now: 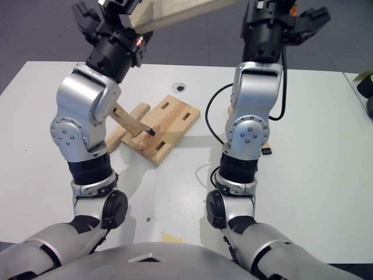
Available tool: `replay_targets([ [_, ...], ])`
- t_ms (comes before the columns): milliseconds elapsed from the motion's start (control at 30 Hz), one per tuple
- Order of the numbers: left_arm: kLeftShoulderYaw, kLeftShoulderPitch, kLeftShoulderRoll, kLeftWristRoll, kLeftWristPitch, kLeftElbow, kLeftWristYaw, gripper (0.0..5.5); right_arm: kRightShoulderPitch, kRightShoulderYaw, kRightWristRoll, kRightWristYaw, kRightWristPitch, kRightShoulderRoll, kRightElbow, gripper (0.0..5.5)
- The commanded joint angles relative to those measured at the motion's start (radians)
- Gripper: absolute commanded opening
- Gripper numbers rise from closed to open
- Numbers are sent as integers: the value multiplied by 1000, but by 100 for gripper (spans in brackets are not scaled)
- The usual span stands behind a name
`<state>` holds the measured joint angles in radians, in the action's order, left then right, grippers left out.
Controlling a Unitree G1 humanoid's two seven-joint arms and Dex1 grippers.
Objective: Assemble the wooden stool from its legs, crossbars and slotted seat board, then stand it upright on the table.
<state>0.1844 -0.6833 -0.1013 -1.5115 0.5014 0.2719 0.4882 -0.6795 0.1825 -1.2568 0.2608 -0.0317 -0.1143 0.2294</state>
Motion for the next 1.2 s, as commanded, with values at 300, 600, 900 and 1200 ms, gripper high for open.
replay_targets([
  [300,-20,-17,-5,-23,16,3,-26,273,82,-22,31,46,-48,-152,-69,100],
  [600,-11,-35,7,4,12,-18,-48,136,110,-34,14,118,-67,-176,-108,101],
  [900,28,-106,17,33,-31,-54,-83,103,142,-70,-49,156,-57,-191,-109,102],
  [1200,45,-135,40,58,-22,-62,-94,103,151,-83,-47,152,-14,-135,-96,235],
])
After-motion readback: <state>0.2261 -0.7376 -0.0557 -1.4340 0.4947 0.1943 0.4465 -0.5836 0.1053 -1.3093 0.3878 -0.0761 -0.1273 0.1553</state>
